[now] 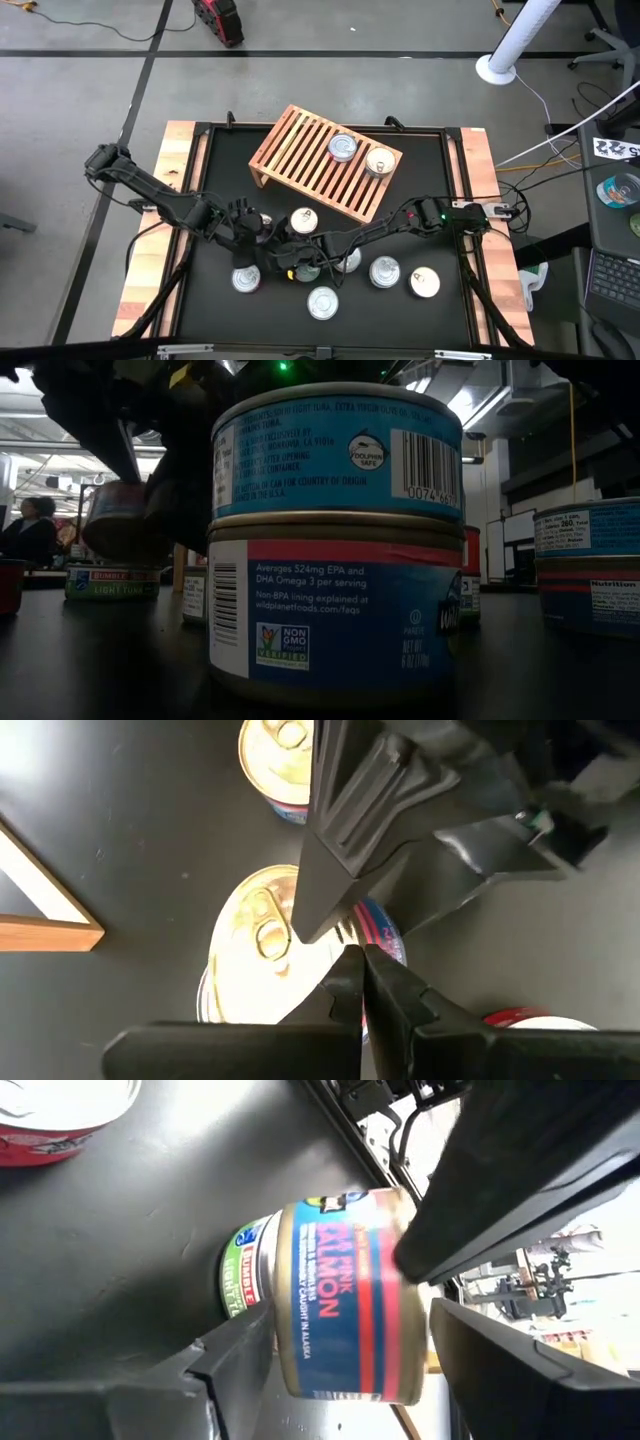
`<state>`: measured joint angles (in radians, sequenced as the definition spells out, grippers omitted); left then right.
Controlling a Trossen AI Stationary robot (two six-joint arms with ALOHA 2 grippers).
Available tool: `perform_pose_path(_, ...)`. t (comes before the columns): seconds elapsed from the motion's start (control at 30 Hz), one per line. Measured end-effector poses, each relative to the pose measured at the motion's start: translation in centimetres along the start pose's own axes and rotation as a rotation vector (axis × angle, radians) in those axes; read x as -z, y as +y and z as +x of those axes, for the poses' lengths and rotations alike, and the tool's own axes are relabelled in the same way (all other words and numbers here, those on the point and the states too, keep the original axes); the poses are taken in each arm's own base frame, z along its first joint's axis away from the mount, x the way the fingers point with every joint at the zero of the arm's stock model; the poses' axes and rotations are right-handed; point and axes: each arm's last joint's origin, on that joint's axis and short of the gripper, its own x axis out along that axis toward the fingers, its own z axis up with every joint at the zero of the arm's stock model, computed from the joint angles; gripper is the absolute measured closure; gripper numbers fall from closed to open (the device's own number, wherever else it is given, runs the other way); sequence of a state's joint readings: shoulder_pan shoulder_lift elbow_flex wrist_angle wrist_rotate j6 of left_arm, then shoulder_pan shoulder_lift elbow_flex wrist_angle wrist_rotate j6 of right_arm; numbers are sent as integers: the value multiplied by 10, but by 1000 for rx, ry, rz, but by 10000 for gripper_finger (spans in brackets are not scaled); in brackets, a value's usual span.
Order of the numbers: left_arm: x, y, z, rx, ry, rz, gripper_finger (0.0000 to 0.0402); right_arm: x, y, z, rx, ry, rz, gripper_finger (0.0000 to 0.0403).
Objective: Stack canned seafood by type on shelf
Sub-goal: Stack the blue and pink tuna can on top of the blue and pink tuna can on the shelf
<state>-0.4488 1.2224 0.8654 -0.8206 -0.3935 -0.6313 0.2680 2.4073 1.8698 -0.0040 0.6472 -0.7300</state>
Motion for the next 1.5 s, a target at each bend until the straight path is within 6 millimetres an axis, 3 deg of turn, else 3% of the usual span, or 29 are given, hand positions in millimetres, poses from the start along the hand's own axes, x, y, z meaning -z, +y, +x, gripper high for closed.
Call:
perform_pose_path(0.3,0,3,-8,23,-29,-15,401,0,0,0,2,-1,2,141)
perform_pose_path(0.57,0,3,-8,42,-17,3,401,0,-1,0,2,-3,3,215)
perform_pose_path(0.73,0,2,-8,66,-7,-6,396,-1,-1,0,1,-4,3,220)
perform_pose_path(0.9,-2,-1,-9,123,-11,19,362,-2,0,-1,-3,-7,0,199)
perform_pose_path(1.13,-5,-2,-13,160,-4,23,283,-3,0,-5,9,13,-9,215)
perform_pose_path(1.3,-14,-3,-28,209,13,23,260,-13,-6,-23,9,9,-23,209)
perform_pose_path(1.5,-26,-1,-50,230,24,24,263,-28,-20,-54,-13,-14,-26,212)
